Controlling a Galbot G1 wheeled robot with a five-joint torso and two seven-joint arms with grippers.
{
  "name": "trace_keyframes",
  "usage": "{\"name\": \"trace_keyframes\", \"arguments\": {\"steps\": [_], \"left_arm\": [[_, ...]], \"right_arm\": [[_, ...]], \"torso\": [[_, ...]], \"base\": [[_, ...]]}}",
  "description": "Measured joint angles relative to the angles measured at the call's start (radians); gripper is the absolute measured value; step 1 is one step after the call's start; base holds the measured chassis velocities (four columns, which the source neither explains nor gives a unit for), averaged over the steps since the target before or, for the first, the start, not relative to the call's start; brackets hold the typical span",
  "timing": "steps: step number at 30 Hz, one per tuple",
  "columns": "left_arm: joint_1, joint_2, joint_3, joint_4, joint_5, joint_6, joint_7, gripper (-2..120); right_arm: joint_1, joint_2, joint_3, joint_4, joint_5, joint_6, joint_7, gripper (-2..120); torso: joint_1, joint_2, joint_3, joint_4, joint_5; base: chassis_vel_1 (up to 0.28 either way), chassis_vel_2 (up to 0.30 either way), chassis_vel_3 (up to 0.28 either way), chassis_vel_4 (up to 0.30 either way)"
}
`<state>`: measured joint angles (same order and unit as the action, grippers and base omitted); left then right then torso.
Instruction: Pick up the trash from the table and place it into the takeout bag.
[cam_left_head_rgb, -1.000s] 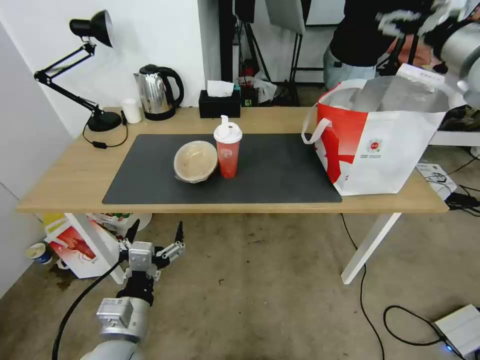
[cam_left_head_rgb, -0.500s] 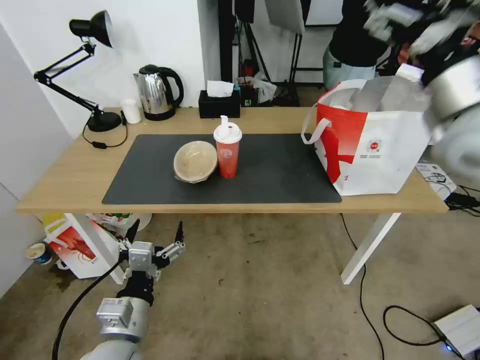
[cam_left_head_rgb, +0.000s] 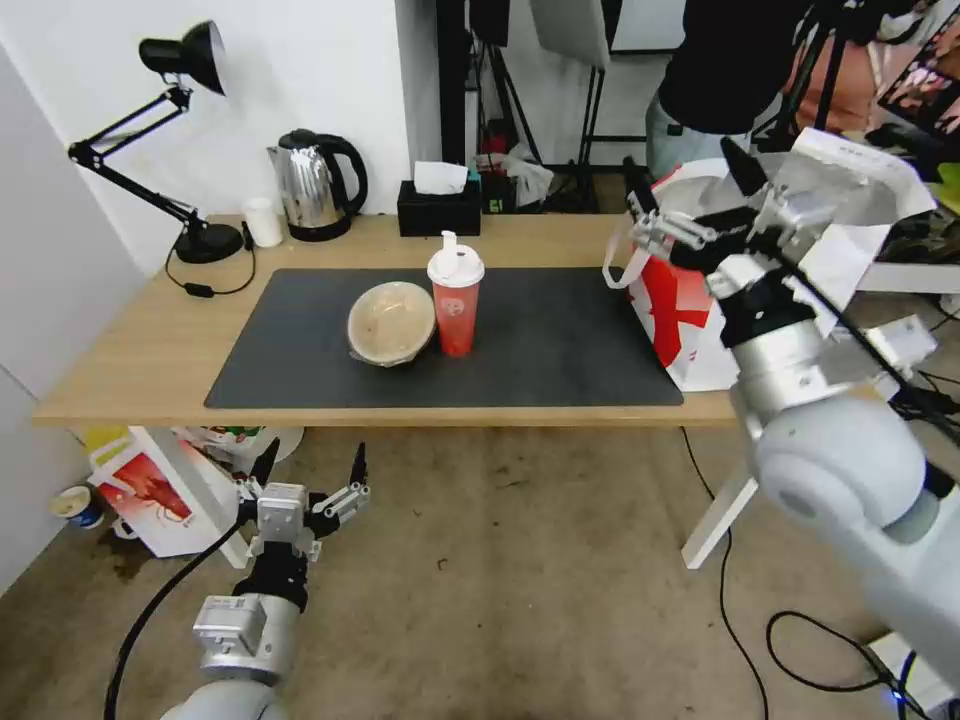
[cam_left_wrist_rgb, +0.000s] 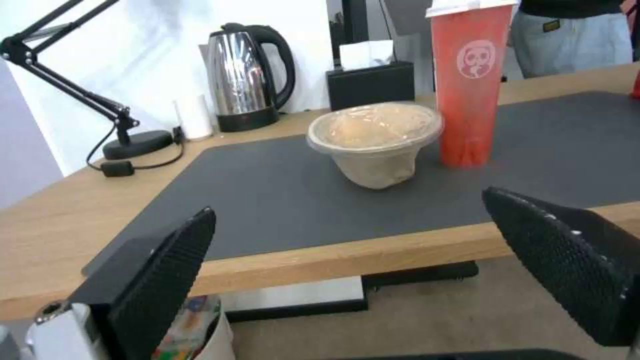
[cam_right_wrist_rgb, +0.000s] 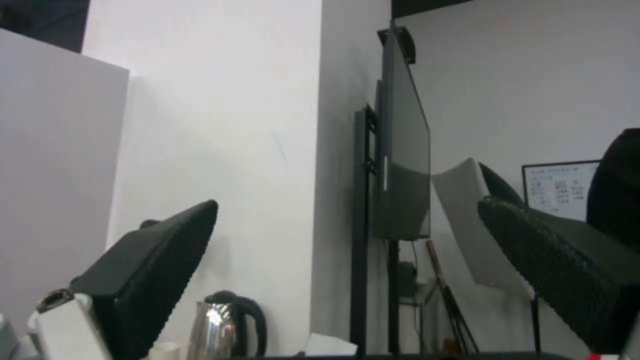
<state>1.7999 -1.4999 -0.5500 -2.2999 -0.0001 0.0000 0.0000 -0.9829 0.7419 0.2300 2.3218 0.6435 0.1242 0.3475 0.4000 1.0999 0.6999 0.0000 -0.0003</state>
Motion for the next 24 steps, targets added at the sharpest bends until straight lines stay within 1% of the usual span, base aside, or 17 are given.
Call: {"name": "trace_keyframes", "arguments": {"steps": [4, 5, 8, 18, 22, 24], "left_arm": [[0.0, 0.0, 0.0, 0.0, 0.0, 0.0, 0.0, 100], [0.0, 0.0, 0.0, 0.0, 0.0, 0.0, 0.0, 100], [0.0, 0.0, 0.0, 0.0, 0.0, 0.0, 0.0, 100], [0.0, 0.0, 0.0, 0.0, 0.0, 0.0, 0.0, 100], [0.0, 0.0, 0.0, 0.0, 0.0, 0.0, 0.0, 100], [0.0, 0.0, 0.0, 0.0, 0.0, 0.0, 0.0, 100]], "right_arm": [[-0.08, 0.043, 0.013, 0.027, -0.049, 0.013, -0.026, 100], [-0.08, 0.043, 0.013, 0.027, -0.049, 0.013, -0.026, 100], [-0.143, 0.087, 0.01, 0.035, -0.08, 0.034, -0.056, 100], [-0.176, 0.123, -0.003, 0.036, -0.124, 0.069, -0.088, 100], [-0.242, 0.158, -0.005, 0.044, -0.199, 0.09, -0.076, 100], [-0.26, 0.17, -0.005, 0.049, -0.215, 0.092, -0.069, 100]], "torso": [[0.0, 0.0, 0.0, 0.0001, 0.0001], [0.0, 0.0, 0.0, 0.0001, 0.0001], [0.0, 0.0, 0.0, -0.0001, 0.0002], [0.0, 0.0, 0.0, 0.0001, 0.0001], [0.0, 0.0, 0.0, 0.0, 0.0001], [0.0, 0.0, 0.0, -0.0002, 0.0005]], "base": [[0.0, 0.0, 0.0, 0.0], [0.0, 0.0, 0.0, 0.0], [0.0, 0.0, 0.0, 0.0], [0.0, 0.0, 0.0, 0.0], [0.0, 0.0, 0.0, 0.0], [0.0, 0.0, 0.0, 0.0]]}}
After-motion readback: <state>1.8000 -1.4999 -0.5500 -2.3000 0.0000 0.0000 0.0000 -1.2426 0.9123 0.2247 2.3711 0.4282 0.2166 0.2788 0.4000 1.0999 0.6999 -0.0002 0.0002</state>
